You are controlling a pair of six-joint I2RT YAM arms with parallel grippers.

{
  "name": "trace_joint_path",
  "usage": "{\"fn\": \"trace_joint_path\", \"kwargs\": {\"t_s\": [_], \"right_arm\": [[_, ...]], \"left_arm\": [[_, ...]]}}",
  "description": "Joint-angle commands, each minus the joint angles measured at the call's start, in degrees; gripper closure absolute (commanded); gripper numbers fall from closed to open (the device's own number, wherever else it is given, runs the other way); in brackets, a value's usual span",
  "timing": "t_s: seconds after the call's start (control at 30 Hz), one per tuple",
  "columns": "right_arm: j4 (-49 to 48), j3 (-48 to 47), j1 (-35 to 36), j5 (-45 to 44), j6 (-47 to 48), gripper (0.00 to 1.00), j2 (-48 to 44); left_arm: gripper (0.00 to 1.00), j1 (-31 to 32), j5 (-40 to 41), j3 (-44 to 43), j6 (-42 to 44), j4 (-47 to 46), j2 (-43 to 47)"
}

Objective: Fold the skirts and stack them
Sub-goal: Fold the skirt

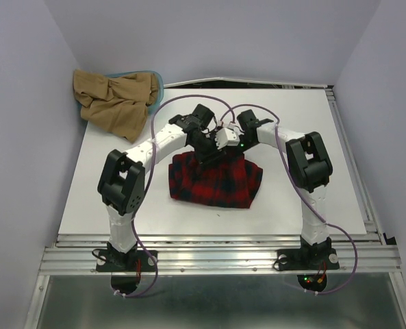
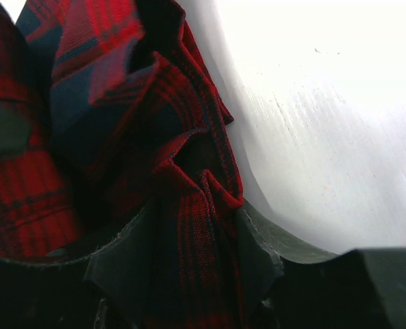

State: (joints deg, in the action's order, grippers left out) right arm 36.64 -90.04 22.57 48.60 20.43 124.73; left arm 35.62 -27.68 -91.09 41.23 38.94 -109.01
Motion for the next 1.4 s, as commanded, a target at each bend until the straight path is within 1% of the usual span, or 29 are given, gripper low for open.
{"fn": "trace_joint_path", "kwargs": {"t_s": [0.0, 0.07, 0.1, 0.17, 0.2, 0.23, 0.3, 0.33, 0.37, 0.43, 0.53, 0.57, 0.7, 0.87, 0.97, 1.07, 1.1, 1.27, 1.33, 1.37], "right_arm": [[3.7, -1.5, 1.0, -2.5, 0.2, 0.48, 0.0], [3.7, -2.2, 1.0, -3.2, -0.4, 0.48, 0.3], [3.7, -2.5, 1.0, -3.9, -0.6, 0.48, 0.3], [3.6, -3.2, 1.0, -5.5, -0.9, 0.47, 0.4], [3.7, -4.2, 1.0, -7.0, -1.4, 0.46, 0.4], [3.7, -4.7, 1.0, -7.5, -2.0, 0.46, 0.5], [3.6, -6.1, 0.2, -7.9, -2.4, 0.46, 0.8], [3.7, -7.7, -0.5, -8.1, -2.8, 0.46, 1.0], [3.8, -8.4, -0.5, -8.2, -2.8, 0.46, 1.0], [3.8, -10.3, -1.0, -9.0, -3.0, 0.46, 1.3], [4.0, -12.1, -1.0, -10.3, -3.5, 0.45, 2.1], [4.0, -13.0, -1.0, -10.7, -3.4, 0.45, 2.3], [4.0, -15.8, -1.0, -12.5, -3.3, 0.45, 3.1], [4.8, -18.8, -1.0, -9.2, -4.6, 0.46, 5.7], [4.8, -19.0, -1.0, -6.7, -5.0, 0.5, 7.4], [3.7, -17.5, -1.0, -3.7, -5.9, 0.56, 7.9], [3.7, -17.5, -1.0, -3.7, -6.2, 0.56, 8.0], [3.0, -16.5, -1.0, -2.0, -6.7, 0.63, 8.9], [2.8, -16.2, -1.0, -1.8, -6.8, 0.64, 9.1], [2.9, -16.0, -1.0, -1.8, -6.7, 0.64, 9.1]], "left_arm": [[0.4, -0.3, 4.2, 0.7, -0.3, -6.7, 7.6], [0.34, -0.4, 6.4, 1.2, -2.0, -7.9, 11.6], [0.32, -0.4, 7.2, 1.5, -2.8, -8.3, 12.9], [0.26, -0.8, 8.5, 2.2, -4.1, -8.8, 17.0], [0.26, -1.0, 8.6, 3.4, -5.6, -9.0, 18.4], [0.26, -1.2, 8.3, 5.5, -6.4, -9.2, 21.4], [0.26, -1.3, 7.1, 7.8, -7.6, -9.1, 24.1], [0.26, -1.3, 5.9, 10.9, -9.3, -9.8, 26.6], [0.26, -1.3, 5.3, 10.9, -10.6, -9.8, 27.6], [0.26, -1.3, 4.1, 16.0, -14.4, -11.1, 29.3], [0.27, -1.5, 3.9, 21.6, -18.9, -14.1, 29.8], [0.27, -1.6, 3.5, 23.7, -21.9, -15.7, 29.9], [0.27, -1.9, 3.8, 27.6, -26.8, -19.9, 30.3], [0.27, -2.0, 8.9, 28.6, -28.6, -22.5, 28.3], [0.28, -2.0, 8.7, 28.3, -29.1, -23.2, 26.5], [0.3, -2.0, 7.8, 28.8, -30.2, -25.1, 25.2], [0.31, -2.0, 8.2, 28.7, -30.6, -25.4, 24.7], [0.34, -2.5, 12.5, 28.0, -32.1, -25.1, 23.2], [0.34, -2.6, 13.7, 28.1, -32.2, -24.8, 23.8], [0.32, -2.6, 13.9, 28.4, -32.1, -24.6, 25.0]]}}
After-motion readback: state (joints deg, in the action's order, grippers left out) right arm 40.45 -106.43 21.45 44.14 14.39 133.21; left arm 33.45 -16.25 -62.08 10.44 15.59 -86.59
